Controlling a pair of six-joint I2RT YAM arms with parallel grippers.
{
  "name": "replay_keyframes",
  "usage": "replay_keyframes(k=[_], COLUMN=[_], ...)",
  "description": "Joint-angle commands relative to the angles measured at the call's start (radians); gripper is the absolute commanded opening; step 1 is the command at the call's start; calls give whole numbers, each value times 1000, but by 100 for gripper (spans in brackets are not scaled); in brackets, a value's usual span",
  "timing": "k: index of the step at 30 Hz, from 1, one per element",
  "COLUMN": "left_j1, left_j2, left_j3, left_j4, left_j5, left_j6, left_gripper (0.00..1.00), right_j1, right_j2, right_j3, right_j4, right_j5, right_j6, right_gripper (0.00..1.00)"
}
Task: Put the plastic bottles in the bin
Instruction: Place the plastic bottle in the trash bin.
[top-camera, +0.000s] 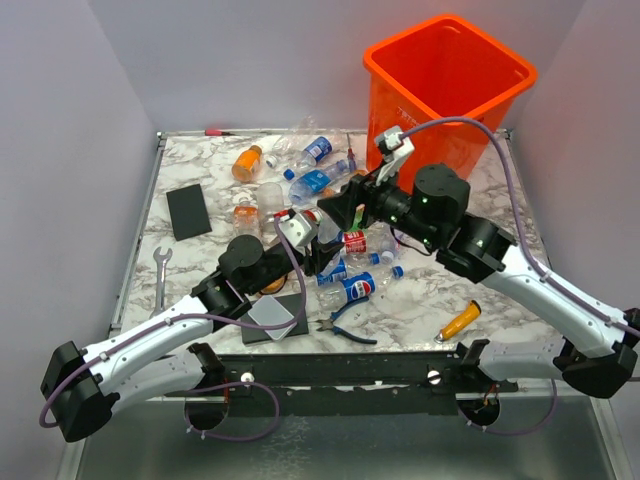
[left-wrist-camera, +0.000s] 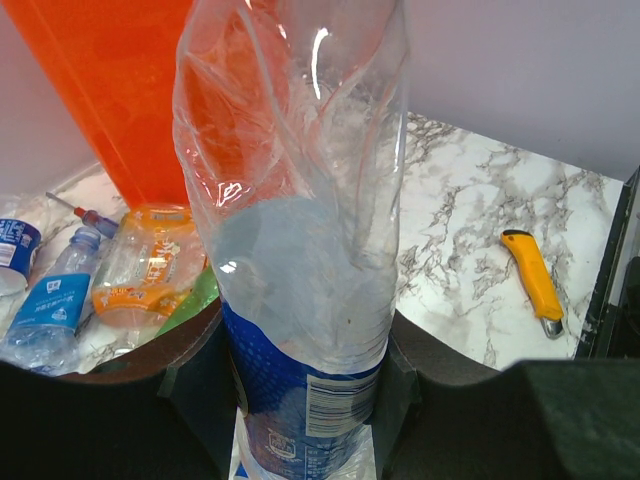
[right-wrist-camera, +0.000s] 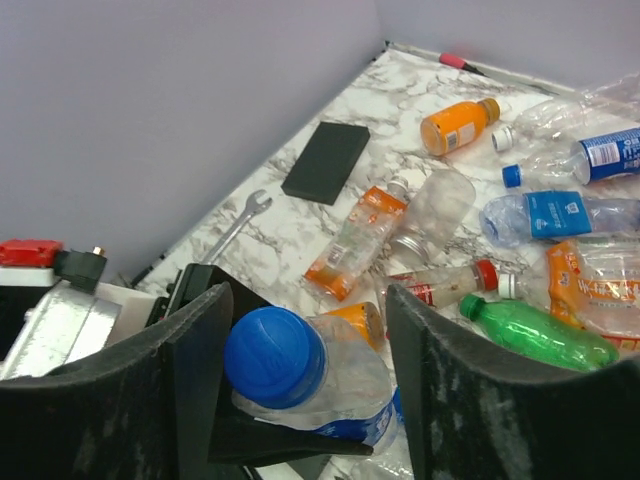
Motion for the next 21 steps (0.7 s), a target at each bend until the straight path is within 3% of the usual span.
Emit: replay_keyframes(k=[1,4,8,10,12,14,21], left_j1=[-9,-13,-19,-23,-28,-32,-37], left_j2=[-6,-8,-9,-12,-17,-25,-72], left_j3=[-7,-11,-14,-17,-20,-25,-51], left_j4=[25,26,27,25,26,28,62], left_j5=[2,-1,-11,-20,-34,-51,-175], left_j6=[-8,-8,-7,-8,-8,-8,-8], left_gripper=[34,34,38,51,75,98,99], right_j1=[46,51,52,52,52,52,52], right_j2=[49,57,49,37,24,8,-30], right_j3=[35,32,24,23,33,62,297], right_j4=[-46,-49,-48,-48,-57,-81,-114], right_j5=[115,132,157,173,200,242,586], right_j6=[-40,-41,-39,-41,-46,-64,-282], right_gripper=[63,53,32,19,2,1,0])
